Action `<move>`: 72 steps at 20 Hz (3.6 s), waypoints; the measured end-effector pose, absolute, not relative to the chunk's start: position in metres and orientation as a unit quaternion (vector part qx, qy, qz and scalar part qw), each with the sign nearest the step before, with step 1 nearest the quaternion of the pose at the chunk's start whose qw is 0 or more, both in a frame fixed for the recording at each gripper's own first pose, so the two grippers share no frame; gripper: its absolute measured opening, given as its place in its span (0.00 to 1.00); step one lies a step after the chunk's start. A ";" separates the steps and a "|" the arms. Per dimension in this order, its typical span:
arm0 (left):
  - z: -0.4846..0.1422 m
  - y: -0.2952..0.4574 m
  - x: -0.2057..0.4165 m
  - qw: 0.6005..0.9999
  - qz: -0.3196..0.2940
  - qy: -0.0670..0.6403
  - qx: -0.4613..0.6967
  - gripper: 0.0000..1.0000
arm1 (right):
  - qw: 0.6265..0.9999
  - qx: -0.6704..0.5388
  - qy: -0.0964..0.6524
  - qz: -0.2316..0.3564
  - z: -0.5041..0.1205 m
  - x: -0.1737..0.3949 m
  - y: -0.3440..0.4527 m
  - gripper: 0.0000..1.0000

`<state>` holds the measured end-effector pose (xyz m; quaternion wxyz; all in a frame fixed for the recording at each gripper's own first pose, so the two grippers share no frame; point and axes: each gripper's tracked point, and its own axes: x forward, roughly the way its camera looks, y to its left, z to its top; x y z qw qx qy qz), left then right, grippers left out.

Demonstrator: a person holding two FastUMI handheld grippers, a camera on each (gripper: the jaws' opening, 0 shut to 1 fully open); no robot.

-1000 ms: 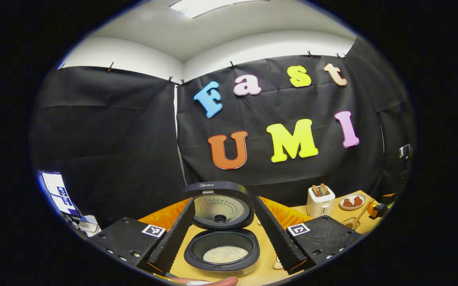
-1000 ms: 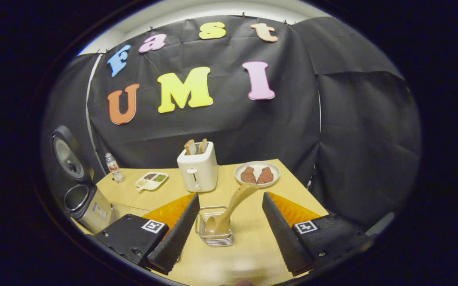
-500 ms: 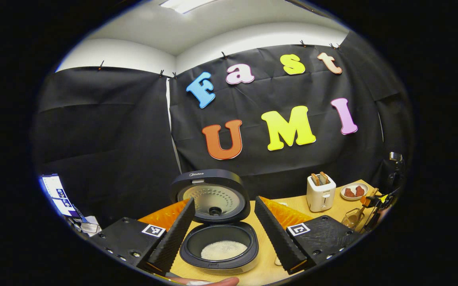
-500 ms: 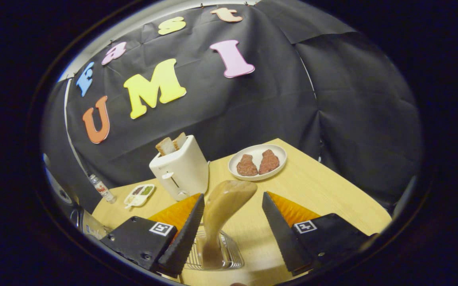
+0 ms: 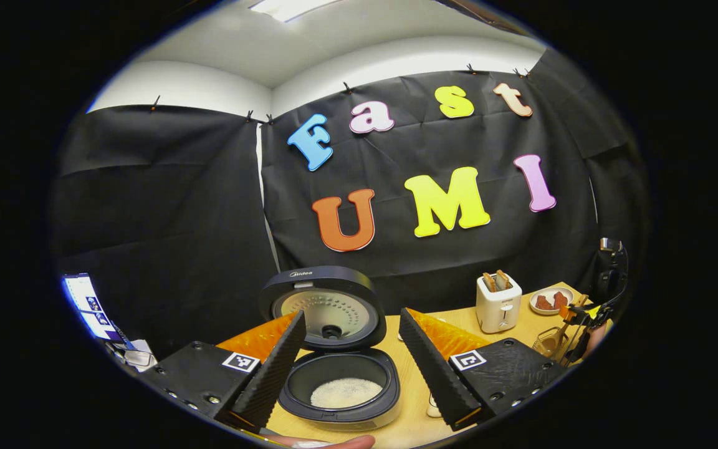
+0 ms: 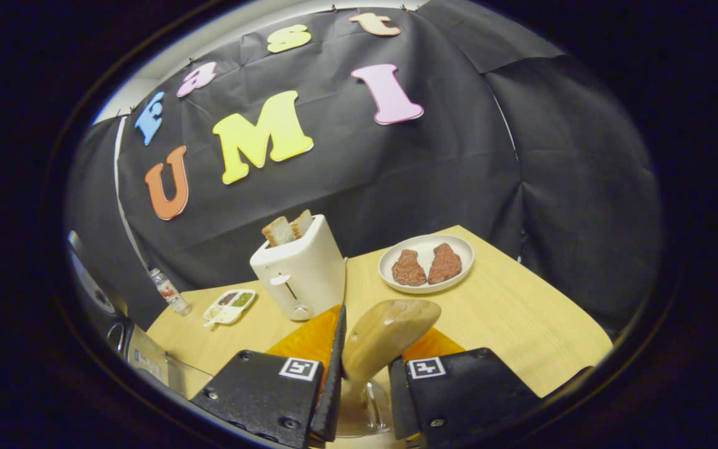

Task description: Close the left gripper, press the button to open the rice cooker; take a wooden spoon from the chopstick holder with the right hand, scoop a spoonful of rice and pour it into the rice cooker, then put the wooden spoon back into the chopstick holder.

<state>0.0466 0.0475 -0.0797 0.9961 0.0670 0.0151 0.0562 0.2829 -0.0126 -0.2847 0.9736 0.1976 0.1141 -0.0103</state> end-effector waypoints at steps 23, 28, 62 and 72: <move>-0.097 0.115 0.031 0.995 0.091 0.022 0.040 0.95 | 0.999 0.001 0.014 0.036 -0.085 0.206 0.104 0.30; -0.107 0.136 0.025 0.994 0.101 0.029 0.033 0.96 | 0.997 0.005 0.022 0.075 -0.095 0.188 0.183 0.30; -0.129 0.164 0.021 0.990 0.121 0.053 0.044 0.96 | 0.908 0.342 0.197 0.142 -0.275 0.197 0.268 0.30; -0.119 0.163 0.024 0.990 0.123 0.046 0.044 0.95 | 0.796 0.552 0.185 0.167 -0.250 0.201 0.247 0.29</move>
